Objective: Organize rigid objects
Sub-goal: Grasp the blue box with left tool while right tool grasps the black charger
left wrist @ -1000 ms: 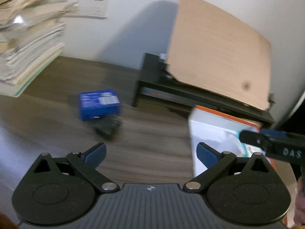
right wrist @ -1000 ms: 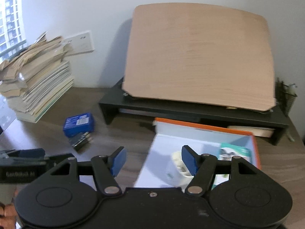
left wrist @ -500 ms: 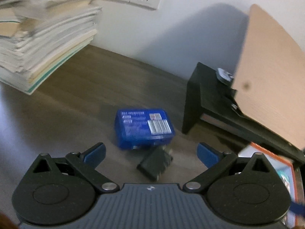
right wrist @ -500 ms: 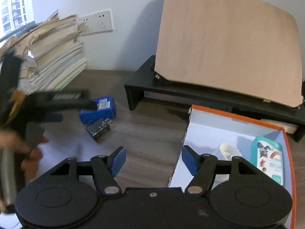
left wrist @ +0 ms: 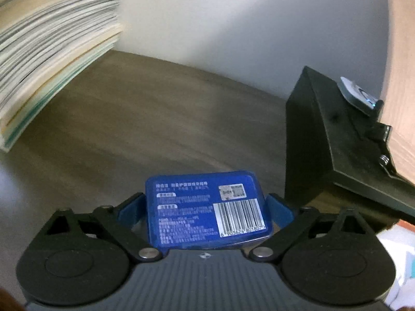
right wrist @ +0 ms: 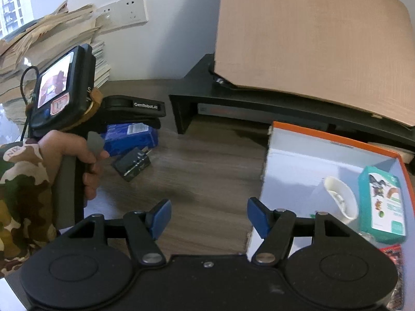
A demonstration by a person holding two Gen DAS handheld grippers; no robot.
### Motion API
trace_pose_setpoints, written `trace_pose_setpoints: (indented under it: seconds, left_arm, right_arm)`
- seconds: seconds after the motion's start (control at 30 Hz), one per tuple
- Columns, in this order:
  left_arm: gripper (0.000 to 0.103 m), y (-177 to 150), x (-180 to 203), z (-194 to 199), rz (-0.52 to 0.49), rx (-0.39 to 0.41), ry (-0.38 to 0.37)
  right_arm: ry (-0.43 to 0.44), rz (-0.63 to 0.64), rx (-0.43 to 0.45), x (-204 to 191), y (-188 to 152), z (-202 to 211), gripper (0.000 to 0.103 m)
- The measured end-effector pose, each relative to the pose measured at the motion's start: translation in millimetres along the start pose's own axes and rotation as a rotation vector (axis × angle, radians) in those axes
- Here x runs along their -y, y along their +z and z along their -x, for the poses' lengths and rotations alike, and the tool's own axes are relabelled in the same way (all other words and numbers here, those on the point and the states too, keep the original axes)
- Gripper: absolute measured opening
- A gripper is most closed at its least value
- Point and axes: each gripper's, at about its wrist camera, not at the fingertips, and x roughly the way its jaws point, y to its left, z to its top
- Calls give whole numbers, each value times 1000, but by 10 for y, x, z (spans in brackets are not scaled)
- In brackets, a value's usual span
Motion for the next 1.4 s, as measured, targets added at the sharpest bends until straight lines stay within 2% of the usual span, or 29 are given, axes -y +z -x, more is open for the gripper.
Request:
trace_pose_setpoints:
  seconds: [0.13,0.27,0.4,0.53,0.67,0.73,1.0,1.2,1.4]
  left_arm:
    - [98,-33,-230,143,-21,21,-49]
    - [98,-40,-518,402,-9,54,-40]
    - [98,-99,-818,686,-6,79,-21]
    - [98,-247,-1053,945,-3,89,-1]
    - [98,-315,-1175,1021,14,76,-8]
    - [98,-227,-1152,891,25,67,-15]
    - [98,-263,-1151,891,-8,70,-58]
    - [98,-324,-982,999,-65,86,-118]
    - [98,-505,-664,1168,-130,90,-211]
  right_arm:
    - [42,32,-17,-176,63,-171,78]
    - [113,84,-23,-415,173,-412,78]
    - [146,101,-53,-636,273,-731,80]
    - [131,124,-61,-806,309,-976,80]
    - [96,164,-28,-937,343,-1095,80]
    - [89,169,-10,-954,365,-1107,69]
    - [38,153,24,-988,302,-880,68]
    - [-21,105,72,-889,266,-491,68]
    - [-94,35,111,-644,102,42,68]
